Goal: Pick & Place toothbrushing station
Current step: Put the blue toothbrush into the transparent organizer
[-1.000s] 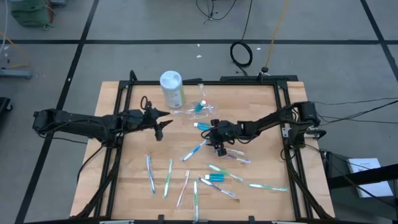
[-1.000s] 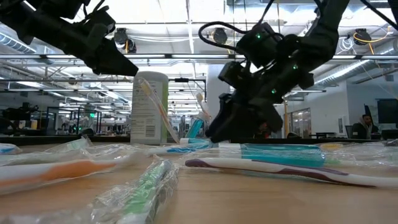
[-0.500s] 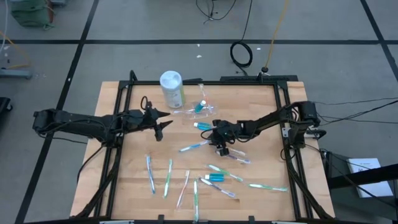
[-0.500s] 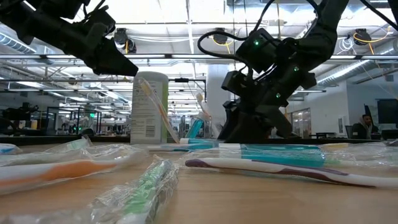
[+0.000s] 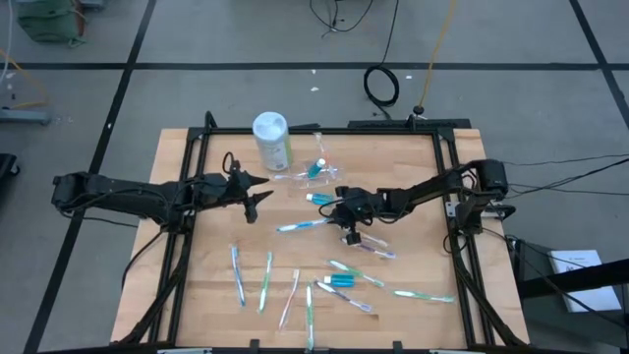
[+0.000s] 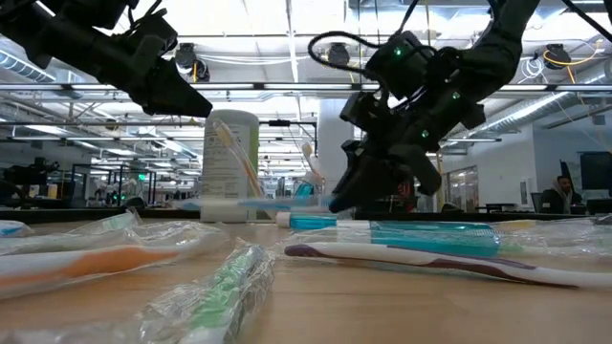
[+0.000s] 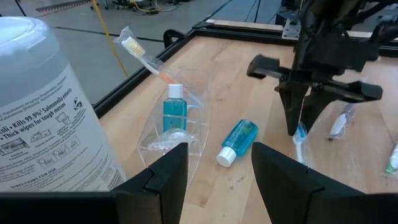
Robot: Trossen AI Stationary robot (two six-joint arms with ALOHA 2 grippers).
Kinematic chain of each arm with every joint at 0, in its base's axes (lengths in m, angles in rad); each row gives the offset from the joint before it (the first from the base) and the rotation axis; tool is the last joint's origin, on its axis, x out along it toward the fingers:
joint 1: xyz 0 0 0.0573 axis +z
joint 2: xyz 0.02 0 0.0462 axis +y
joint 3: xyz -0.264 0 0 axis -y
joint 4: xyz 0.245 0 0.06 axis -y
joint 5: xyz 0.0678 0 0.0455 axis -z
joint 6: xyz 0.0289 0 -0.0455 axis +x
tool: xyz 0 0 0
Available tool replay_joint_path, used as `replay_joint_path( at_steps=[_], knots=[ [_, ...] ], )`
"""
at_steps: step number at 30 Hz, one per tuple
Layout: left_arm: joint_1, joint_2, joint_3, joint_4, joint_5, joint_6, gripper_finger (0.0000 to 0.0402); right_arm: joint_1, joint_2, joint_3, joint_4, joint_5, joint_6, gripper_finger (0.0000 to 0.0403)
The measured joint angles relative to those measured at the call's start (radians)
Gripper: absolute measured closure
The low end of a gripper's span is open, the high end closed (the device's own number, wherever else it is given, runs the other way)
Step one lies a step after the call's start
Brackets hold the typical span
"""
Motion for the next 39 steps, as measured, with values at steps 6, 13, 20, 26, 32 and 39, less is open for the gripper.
replay_joint_path(
  at_steps=[6,13,20,26,32,39],
  knots=[
    [0.000,0.000,0.000,0.002,0.000,0.007,0.0218,0.036,-0.077,0.000,-0.027,0.005,-0.054,0.0352],
    [0.000,0.000,0.000,0.003,0.000,0.008,0.0218,0.111,-0.323,0.000,-0.257,0.095,-0.241,0.0357],
    [0.000,0.000,0.000,0.009,0.000,0.000,0.0218,0.117,-0.499,0.054,-0.598,0.291,-0.373,0.0358],
    [0.000,0.000,0.000,0.058,-0.001,0.007,0.0218,0.083,-0.472,0.300,-0.930,0.514,-0.502,0.0359],
    [0.001,0.000,0.000,0.069,-0.001,0.018,0.0218,0.007,-0.395,0.481,-1.155,0.672,-0.602,0.0359],
    [0.001,0.000,0.000,0.062,-0.001,0.017,0.0218,-0.063,-0.354,0.503,-1.197,0.735,-0.692,0.0359]
  ],
)
